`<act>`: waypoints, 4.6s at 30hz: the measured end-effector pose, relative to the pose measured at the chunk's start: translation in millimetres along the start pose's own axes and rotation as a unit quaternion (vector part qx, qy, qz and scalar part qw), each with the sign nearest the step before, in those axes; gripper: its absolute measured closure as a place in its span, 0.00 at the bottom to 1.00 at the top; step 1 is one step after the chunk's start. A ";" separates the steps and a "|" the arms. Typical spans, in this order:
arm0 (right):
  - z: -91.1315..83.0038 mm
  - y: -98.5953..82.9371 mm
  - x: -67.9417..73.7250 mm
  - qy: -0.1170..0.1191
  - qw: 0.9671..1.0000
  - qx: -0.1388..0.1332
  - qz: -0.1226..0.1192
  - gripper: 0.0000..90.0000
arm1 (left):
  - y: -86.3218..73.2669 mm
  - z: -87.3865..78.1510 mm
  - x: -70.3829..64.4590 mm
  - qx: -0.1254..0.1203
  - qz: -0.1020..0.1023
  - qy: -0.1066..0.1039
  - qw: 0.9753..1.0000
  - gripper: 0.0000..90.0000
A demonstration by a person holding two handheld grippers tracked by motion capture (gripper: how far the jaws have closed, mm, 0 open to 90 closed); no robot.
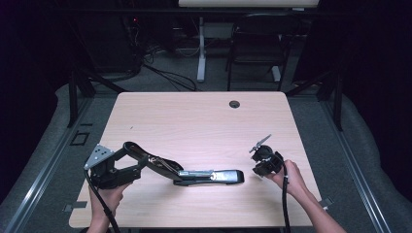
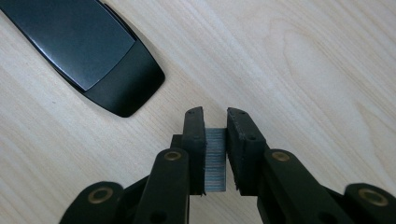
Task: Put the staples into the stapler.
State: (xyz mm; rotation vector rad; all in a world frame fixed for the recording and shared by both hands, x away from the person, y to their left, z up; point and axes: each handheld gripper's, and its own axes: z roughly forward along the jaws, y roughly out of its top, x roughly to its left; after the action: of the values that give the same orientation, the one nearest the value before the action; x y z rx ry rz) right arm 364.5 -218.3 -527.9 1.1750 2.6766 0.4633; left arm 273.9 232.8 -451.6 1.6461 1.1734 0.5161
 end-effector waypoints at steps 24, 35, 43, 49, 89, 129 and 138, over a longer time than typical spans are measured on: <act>-3.9 2.7 8.5 -0.004 1.000 -0.002 -0.027 0.87 | -4.1 13.1 4.3 -0.048 -0.046 0.031 0.997 0.66; -8.1 15.7 3.7 0.024 0.998 -0.025 -0.052 0.87 | -1.4 16.1 6.2 -0.047 -0.050 0.031 0.997 0.67; -10.1 29.1 1.9 0.032 0.996 -0.048 -0.061 0.87 | -1.6 17.4 8.0 -0.050 -0.051 0.027 0.997 0.68; -12.7 39.0 1.6 0.031 0.995 -0.058 -0.078 0.87 | -0.8 18.8 9.5 -0.051 -0.052 0.024 0.997 0.68; -16.0 101.9 45.0 0.085 0.976 -0.117 -0.165 0.87 | -0.4 19.9 12.1 -0.051 -0.042 0.013 0.998 0.67; -7.4 129.4 88.9 0.180 0.941 -0.118 -0.261 0.87 | -0.1 22.6 15.2 -0.053 -0.044 0.009 0.998 0.68; 5.6 123.4 93.7 0.201 0.936 -0.104 -0.270 0.87 | -0.6 22.6 14.2 -0.054 -0.043 0.014 0.997 0.68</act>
State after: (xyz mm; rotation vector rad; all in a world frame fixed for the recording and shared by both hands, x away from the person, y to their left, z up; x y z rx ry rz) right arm 387.6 -68.9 -493.5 0.2715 3.0145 0.9326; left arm 297.5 234.4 -464.0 1.4929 1.2104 0.5400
